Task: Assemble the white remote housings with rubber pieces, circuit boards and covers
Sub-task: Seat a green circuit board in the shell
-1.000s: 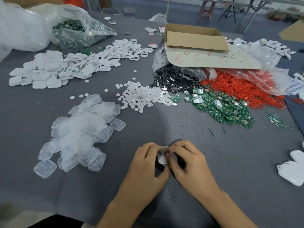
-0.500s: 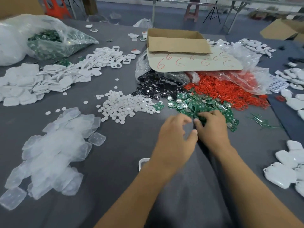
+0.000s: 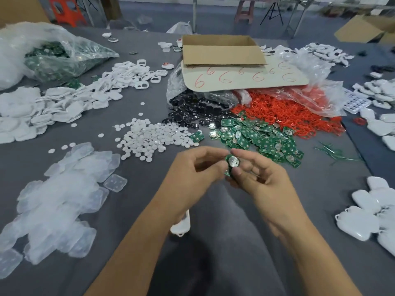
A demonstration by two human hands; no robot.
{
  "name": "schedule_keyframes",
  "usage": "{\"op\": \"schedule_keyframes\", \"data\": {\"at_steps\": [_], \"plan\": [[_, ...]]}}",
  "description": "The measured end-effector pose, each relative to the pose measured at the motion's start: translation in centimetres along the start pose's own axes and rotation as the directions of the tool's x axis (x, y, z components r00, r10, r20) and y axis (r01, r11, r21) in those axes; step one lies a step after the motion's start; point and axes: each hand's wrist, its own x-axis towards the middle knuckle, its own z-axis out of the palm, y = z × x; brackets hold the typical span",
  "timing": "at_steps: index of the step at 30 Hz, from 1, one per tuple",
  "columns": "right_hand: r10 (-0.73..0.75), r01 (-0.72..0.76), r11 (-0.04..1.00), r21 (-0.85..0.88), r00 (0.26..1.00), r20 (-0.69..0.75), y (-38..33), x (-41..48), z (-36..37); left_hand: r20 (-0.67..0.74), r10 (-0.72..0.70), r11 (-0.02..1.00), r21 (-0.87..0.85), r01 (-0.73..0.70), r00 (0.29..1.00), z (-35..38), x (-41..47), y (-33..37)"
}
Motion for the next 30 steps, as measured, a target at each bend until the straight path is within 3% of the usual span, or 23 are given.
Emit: {"op": "schedule_keyframes", "data": {"at_steps": [6, 17, 30], "plan": [[0.023, -0.039, 0.995, 0.088, 0.985, 0.172, -0.3, -3.7, 3.1, -0.006, -0.002, 0.999, -0.048, 0.002, 1.000, -3.2, -6.3, 0.4], [0.071, -0.046, 0.993, -0.110, 0.970, 0.232, -0.1, -6.5, 7.8, -0.181, 0.024, 0.995, -0.089, -0.041, 0.983, -5.9, -12.0, -1.3], [0.092, -0.090, 0.996, -0.021, 0.933, 0.348, 0.2, -6.5, 8.1, -0.206, -0.077, 0.898, -0.439, -0.021, 0.976, -6.0, -13.0, -2.3]]}}
